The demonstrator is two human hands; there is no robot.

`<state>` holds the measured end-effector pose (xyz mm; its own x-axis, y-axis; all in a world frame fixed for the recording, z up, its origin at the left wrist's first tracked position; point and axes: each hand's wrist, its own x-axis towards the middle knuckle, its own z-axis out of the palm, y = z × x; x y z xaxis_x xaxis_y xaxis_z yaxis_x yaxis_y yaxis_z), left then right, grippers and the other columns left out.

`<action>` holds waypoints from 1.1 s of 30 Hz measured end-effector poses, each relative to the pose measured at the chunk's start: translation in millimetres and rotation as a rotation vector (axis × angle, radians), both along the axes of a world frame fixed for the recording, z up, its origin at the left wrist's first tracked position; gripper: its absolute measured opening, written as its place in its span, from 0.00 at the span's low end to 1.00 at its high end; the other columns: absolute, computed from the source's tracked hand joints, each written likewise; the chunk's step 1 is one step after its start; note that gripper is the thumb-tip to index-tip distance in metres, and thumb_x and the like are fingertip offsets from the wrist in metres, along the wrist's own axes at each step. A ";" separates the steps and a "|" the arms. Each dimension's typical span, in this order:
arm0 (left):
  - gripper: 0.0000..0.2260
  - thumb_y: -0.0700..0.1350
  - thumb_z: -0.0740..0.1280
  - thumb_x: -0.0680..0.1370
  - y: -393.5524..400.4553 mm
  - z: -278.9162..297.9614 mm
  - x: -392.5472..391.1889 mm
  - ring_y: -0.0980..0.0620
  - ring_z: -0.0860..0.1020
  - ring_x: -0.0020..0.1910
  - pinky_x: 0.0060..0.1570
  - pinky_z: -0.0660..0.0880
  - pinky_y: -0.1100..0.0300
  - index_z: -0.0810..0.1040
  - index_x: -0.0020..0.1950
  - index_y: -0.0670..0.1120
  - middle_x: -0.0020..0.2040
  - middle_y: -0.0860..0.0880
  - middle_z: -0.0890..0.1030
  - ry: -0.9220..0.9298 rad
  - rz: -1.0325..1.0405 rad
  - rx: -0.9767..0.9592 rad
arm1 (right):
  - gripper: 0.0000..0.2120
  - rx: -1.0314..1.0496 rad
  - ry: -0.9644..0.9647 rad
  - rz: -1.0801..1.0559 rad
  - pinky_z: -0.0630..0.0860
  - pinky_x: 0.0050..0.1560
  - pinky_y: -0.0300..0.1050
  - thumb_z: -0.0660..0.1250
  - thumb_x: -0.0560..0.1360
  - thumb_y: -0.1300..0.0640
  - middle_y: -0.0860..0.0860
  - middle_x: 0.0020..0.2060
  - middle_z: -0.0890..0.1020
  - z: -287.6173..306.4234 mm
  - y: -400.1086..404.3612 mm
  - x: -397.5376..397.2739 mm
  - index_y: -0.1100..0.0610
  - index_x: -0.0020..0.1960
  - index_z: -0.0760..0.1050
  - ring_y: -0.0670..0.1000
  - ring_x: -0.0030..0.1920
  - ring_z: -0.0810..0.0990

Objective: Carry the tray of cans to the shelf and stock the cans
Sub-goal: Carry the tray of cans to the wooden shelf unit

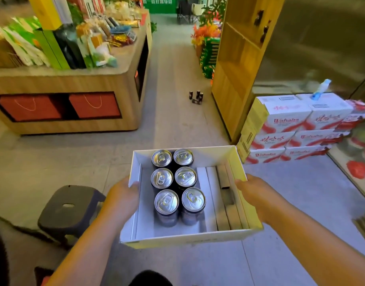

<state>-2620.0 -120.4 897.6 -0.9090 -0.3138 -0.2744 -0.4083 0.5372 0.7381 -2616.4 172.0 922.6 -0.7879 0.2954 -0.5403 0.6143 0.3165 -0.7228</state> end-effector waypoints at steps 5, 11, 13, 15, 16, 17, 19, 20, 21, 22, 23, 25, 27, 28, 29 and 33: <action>0.08 0.47 0.58 0.82 -3.4 -8.6 -126.2 0.51 0.77 0.41 0.40 0.71 0.58 0.76 0.48 0.52 0.45 0.50 0.79 0.000 -0.009 0.033 | 0.20 0.021 -0.005 -0.008 0.65 0.53 0.47 0.59 0.83 0.54 0.53 0.53 0.72 -2.6 0.2 -127.4 0.55 0.75 0.65 0.53 0.54 0.68; 0.08 0.47 0.58 0.82 -22.5 -23.3 -306.7 0.53 0.77 0.42 0.39 0.70 0.59 0.77 0.53 0.52 0.48 0.49 0.81 0.014 -0.046 0.027 | 0.19 0.029 -0.003 -0.057 0.74 0.52 0.50 0.59 0.83 0.55 0.56 0.51 0.78 -15.8 -20.8 -293.2 0.54 0.73 0.67 0.55 0.53 0.76; 0.08 0.46 0.58 0.82 -27.4 -19.0 -350.4 0.50 0.77 0.42 0.39 0.70 0.58 0.77 0.54 0.51 0.48 0.48 0.81 0.007 -0.061 0.032 | 0.19 0.008 -0.036 -0.085 0.72 0.62 0.54 0.59 0.83 0.54 0.60 0.58 0.78 -11.0 -29.7 -331.7 0.54 0.73 0.67 0.58 0.62 0.74; 0.10 0.48 0.58 0.82 -36.6 -14.8 -415.2 0.46 0.78 0.44 0.43 0.73 0.56 0.78 0.57 0.48 0.49 0.46 0.81 -0.025 -0.061 0.036 | 0.19 0.015 -0.037 -0.105 0.72 0.61 0.55 0.59 0.83 0.54 0.60 0.60 0.77 -10.5 -35.6 -391.1 0.54 0.74 0.67 0.60 0.62 0.74; 0.11 0.48 0.58 0.82 -41.3 -13.6 -446.5 0.44 0.79 0.45 0.45 0.74 0.55 0.78 0.57 0.47 0.49 0.45 0.81 -0.027 -0.056 0.036 | 0.20 0.005 -0.028 -0.102 0.72 0.58 0.52 0.59 0.83 0.54 0.58 0.58 0.77 -10.0 -38.5 -419.0 0.53 0.74 0.66 0.59 0.60 0.74; 0.11 0.49 0.58 0.82 -44.3 -10.2 -473.5 0.43 0.80 0.45 0.47 0.75 0.53 0.78 0.56 0.47 0.48 0.45 0.82 -0.042 -0.061 0.026 | 0.20 -0.006 -0.028 -0.093 0.70 0.55 0.50 0.59 0.83 0.55 0.56 0.57 0.76 -9.0 -42.1 -443.9 0.53 0.75 0.66 0.56 0.57 0.72; 0.11 0.49 0.58 0.82 -48.2 -6.1 -524.5 0.44 0.80 0.43 0.47 0.77 0.53 0.79 0.54 0.48 0.46 0.45 0.82 -0.051 -0.088 0.018 | 0.20 -0.018 -0.037 -0.098 0.67 0.54 0.48 0.59 0.83 0.55 0.54 0.55 0.74 -8.4 -45.6 -492.9 0.53 0.75 0.66 0.54 0.56 0.70; 0.11 0.49 0.58 0.82 -49.0 -6.3 -550.7 0.44 0.80 0.43 0.46 0.77 0.54 0.79 0.53 0.48 0.46 0.45 0.82 -0.048 -0.099 0.016 | 0.21 -0.014 -0.036 -0.105 0.66 0.53 0.48 0.59 0.83 0.55 0.54 0.55 0.74 -9.1 -45.4 -517.9 0.53 0.75 0.65 0.54 0.55 0.70; 0.10 0.48 0.58 0.82 -48.4 -6.5 -576.3 0.44 0.80 0.43 0.45 0.76 0.54 0.79 0.53 0.49 0.45 0.45 0.82 -0.050 -0.106 0.018 | 0.21 -0.006 -0.032 -0.108 0.67 0.53 0.47 0.59 0.83 0.55 0.54 0.55 0.74 -11.5 -44.0 -542.6 0.53 0.75 0.65 0.54 0.55 0.70; 0.10 0.48 0.58 0.82 -46.6 -7.9 -602.5 0.45 0.80 0.42 0.43 0.76 0.56 0.78 0.54 0.51 0.45 0.46 0.82 -0.053 -0.111 0.022 | 0.21 0.003 -0.032 -0.106 0.67 0.52 0.46 0.59 0.83 0.55 0.54 0.55 0.74 -13.5 -42.6 -567.9 0.54 0.76 0.65 0.54 0.55 0.70; 0.10 0.48 0.58 0.82 -43.3 -8.4 -628.1 0.45 0.80 0.43 0.43 0.76 0.56 0.78 0.55 0.52 0.46 0.47 0.82 -0.054 -0.117 0.024 | 0.21 0.017 -0.037 -0.103 0.68 0.51 0.46 0.59 0.83 0.55 0.54 0.55 0.75 -15.1 -40.9 -594.0 0.54 0.76 0.64 0.55 0.56 0.71; 0.10 0.48 0.58 0.82 -38.2 -16.6 -681.1 0.46 0.80 0.46 0.48 0.76 0.54 0.78 0.56 0.53 0.49 0.48 0.82 -0.039 -0.113 0.037 | 0.22 0.042 -0.043 -0.108 0.69 0.53 0.46 0.59 0.83 0.54 0.56 0.61 0.75 -23.6 -34.5 -649.5 0.54 0.77 0.63 0.58 0.60 0.72; 0.10 0.47 0.58 0.82 -32.6 -23.2 -727.3 0.45 0.80 0.47 0.51 0.76 0.53 0.79 0.55 0.52 0.50 0.47 0.82 -0.045 -0.109 0.053 | 0.23 0.030 -0.057 -0.094 0.67 0.54 0.47 0.59 0.83 0.54 0.56 0.61 0.74 -30.2 -31.6 -698.9 0.54 0.77 0.62 0.57 0.60 0.71; 0.10 0.46 0.58 0.82 -30.3 -26.1 -752.1 0.44 0.79 0.47 0.50 0.76 0.53 0.79 0.55 0.50 0.50 0.46 0.82 -0.045 -0.101 0.059 | 0.22 0.023 -0.050 -0.092 0.66 0.54 0.47 0.58 0.83 0.54 0.55 0.58 0.73 -32.6 -29.4 -724.9 0.54 0.77 0.62 0.56 0.58 0.70; 0.10 0.45 0.58 0.82 -28.9 -29.1 -779.5 0.43 0.79 0.48 0.48 0.75 0.54 0.79 0.55 0.49 0.50 0.45 0.82 -0.037 -0.091 0.064 | 0.22 0.018 -0.040 -0.095 0.66 0.54 0.47 0.58 0.84 0.55 0.54 0.55 0.72 -33.8 -27.3 -752.6 0.55 0.77 0.62 0.55 0.56 0.69; 0.11 0.44 0.58 0.82 -21.7 -21.9 -884.3 0.44 0.79 0.44 0.41 0.73 0.57 0.80 0.49 0.49 0.46 0.44 0.82 -0.021 -0.100 0.031 | 0.22 0.000 -0.047 -0.069 0.67 0.55 0.47 0.59 0.84 0.54 0.54 0.55 0.73 -30.4 -20.7 -861.3 0.55 0.77 0.63 0.56 0.55 0.70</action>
